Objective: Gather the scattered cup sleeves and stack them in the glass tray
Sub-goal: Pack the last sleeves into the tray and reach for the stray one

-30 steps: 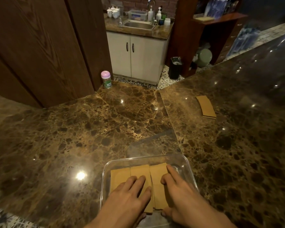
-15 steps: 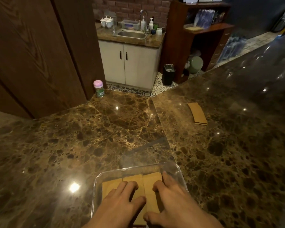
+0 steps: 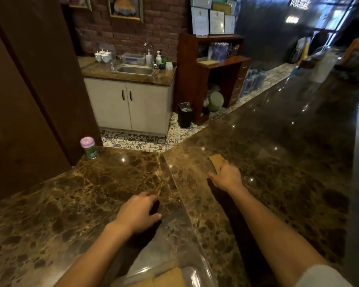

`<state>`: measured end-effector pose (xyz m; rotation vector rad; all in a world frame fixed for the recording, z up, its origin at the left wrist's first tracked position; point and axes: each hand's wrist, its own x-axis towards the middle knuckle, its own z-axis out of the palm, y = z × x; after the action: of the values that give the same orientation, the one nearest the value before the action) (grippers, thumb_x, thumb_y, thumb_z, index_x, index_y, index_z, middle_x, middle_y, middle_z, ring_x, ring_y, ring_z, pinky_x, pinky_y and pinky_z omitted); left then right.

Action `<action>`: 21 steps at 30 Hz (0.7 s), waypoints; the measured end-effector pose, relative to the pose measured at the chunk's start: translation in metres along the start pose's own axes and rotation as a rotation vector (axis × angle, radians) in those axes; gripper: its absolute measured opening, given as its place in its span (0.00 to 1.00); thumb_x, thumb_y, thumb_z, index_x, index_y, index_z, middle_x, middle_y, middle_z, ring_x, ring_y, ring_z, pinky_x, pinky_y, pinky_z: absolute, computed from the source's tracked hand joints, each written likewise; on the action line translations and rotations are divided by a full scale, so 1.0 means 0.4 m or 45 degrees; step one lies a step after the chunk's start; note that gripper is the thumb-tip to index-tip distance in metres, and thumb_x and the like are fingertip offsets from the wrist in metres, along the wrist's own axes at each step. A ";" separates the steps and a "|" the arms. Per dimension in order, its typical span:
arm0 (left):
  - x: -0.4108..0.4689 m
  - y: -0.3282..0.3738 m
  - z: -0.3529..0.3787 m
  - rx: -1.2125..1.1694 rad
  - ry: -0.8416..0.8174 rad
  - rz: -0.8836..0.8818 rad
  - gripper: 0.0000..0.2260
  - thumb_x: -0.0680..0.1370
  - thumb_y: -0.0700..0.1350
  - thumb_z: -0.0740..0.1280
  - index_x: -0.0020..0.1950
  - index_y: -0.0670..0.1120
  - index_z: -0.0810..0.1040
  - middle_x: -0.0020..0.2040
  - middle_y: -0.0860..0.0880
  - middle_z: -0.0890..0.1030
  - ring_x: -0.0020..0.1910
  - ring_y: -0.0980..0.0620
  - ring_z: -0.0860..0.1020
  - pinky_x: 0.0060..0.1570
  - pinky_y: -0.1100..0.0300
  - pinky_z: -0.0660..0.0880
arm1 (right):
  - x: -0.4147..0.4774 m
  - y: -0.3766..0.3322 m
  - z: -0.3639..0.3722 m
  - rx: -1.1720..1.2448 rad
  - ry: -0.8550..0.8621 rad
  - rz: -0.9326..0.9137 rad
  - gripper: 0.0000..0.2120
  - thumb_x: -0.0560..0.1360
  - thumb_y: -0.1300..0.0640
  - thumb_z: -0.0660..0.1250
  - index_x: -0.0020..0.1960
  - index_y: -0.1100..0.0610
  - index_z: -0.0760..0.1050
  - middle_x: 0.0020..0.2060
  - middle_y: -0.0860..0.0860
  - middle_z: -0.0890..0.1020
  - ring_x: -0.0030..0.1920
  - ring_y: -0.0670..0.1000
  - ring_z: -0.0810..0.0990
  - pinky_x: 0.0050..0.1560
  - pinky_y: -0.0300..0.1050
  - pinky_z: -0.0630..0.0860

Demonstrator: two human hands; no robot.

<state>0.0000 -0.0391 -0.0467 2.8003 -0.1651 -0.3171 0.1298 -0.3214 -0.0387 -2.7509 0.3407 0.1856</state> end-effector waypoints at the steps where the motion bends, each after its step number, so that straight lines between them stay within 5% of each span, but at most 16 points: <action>1: 0.021 0.006 0.011 0.027 -0.061 -0.013 0.31 0.75 0.60 0.69 0.77 0.54 0.67 0.76 0.50 0.69 0.71 0.46 0.71 0.67 0.49 0.73 | 0.030 0.006 0.010 -0.017 0.012 0.023 0.40 0.76 0.37 0.71 0.78 0.58 0.64 0.70 0.62 0.74 0.70 0.64 0.73 0.69 0.56 0.74; 4: 0.064 0.028 0.034 0.114 -0.172 -0.076 0.33 0.75 0.61 0.68 0.78 0.56 0.63 0.78 0.48 0.63 0.74 0.42 0.66 0.69 0.45 0.70 | 0.086 0.018 0.037 -0.005 0.015 0.100 0.41 0.76 0.37 0.70 0.80 0.57 0.60 0.71 0.62 0.74 0.71 0.64 0.73 0.69 0.57 0.75; 9: 0.079 0.034 0.057 0.153 -0.298 -0.129 0.33 0.77 0.62 0.64 0.80 0.58 0.58 0.81 0.45 0.56 0.76 0.39 0.60 0.72 0.44 0.66 | 0.144 0.033 0.044 -0.086 0.021 0.113 0.31 0.78 0.43 0.71 0.74 0.59 0.68 0.66 0.60 0.79 0.68 0.62 0.77 0.65 0.54 0.77; 14: 0.080 0.027 0.061 0.063 -0.307 -0.158 0.34 0.77 0.62 0.65 0.81 0.58 0.57 0.82 0.46 0.52 0.79 0.36 0.54 0.75 0.42 0.61 | 0.179 0.006 0.053 -0.209 -0.128 0.079 0.31 0.80 0.53 0.68 0.77 0.60 0.58 0.70 0.64 0.74 0.70 0.65 0.72 0.69 0.60 0.73; 18: 0.070 0.026 0.049 -0.100 -0.202 -0.163 0.33 0.73 0.67 0.66 0.75 0.58 0.66 0.76 0.48 0.67 0.73 0.43 0.67 0.70 0.47 0.69 | 0.113 -0.021 0.019 0.059 -0.197 -0.006 0.31 0.81 0.49 0.68 0.77 0.61 0.61 0.70 0.61 0.75 0.68 0.63 0.76 0.67 0.57 0.76; 21: 0.050 0.063 0.013 -0.850 0.062 -0.122 0.17 0.72 0.66 0.71 0.53 0.58 0.78 0.53 0.54 0.83 0.56 0.52 0.80 0.59 0.50 0.77 | -0.038 -0.073 -0.003 0.797 -0.378 -0.105 0.21 0.81 0.52 0.71 0.69 0.57 0.70 0.54 0.55 0.80 0.47 0.46 0.83 0.47 0.42 0.83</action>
<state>0.0163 -0.0676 -0.0473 2.1537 0.0781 -0.2641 0.1230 -0.2923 -0.0251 -2.0783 0.1653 0.3869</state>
